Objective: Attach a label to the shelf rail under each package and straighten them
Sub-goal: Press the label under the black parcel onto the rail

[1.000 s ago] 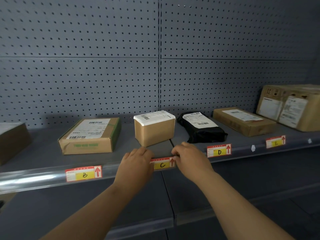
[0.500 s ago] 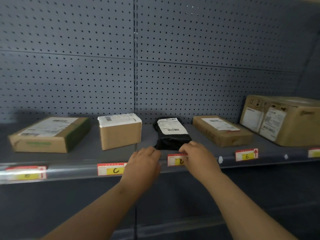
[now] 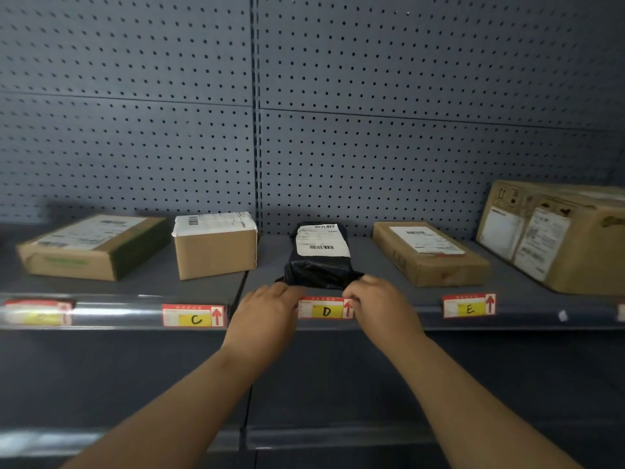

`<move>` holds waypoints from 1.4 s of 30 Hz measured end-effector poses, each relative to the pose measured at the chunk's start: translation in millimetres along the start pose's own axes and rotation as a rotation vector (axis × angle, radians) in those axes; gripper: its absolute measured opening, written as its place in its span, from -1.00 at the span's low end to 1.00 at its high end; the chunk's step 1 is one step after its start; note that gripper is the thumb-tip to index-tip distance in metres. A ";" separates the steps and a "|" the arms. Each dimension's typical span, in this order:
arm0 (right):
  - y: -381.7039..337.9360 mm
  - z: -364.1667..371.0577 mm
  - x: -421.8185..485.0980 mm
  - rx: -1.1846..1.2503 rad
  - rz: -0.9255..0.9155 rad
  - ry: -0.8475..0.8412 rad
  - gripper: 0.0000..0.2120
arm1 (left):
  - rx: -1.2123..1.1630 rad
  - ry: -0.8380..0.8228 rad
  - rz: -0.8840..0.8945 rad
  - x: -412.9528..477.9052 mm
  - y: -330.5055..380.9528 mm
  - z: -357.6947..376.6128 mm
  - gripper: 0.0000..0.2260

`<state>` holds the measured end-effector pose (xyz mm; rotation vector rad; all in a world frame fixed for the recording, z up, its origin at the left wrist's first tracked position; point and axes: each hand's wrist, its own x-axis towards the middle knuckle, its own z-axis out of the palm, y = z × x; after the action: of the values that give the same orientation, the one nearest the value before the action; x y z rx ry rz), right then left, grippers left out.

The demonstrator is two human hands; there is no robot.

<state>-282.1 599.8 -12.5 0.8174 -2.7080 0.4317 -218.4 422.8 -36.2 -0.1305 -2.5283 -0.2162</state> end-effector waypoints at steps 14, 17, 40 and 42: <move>-0.5 0.1 3.5 -0.020 0.054 -0.051 -0.78 | 0.126 -0.050 0.059 -2.3 -5.8 0.2 -0.75; -0.7 -0.3 3.1 -0.029 0.052 -0.063 -0.77 | 0.149 -0.062 0.049 -2.0 -5.2 1.1 -0.74; -7.9 13.8 -5.3 -0.004 0.086 0.069 -0.75 | 0.151 -0.081 0.023 -0.2 -4.4 4.0 -0.79; -8.7 14.7 -5.7 -0.003 0.090 0.076 -0.75 | 0.169 -0.091 0.025 -0.1 -5.4 4.5 -0.79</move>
<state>-275.1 590.4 -26.1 0.6656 -2.6815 0.4679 -221.5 418.3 -40.6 -0.1071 -2.6210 0.0136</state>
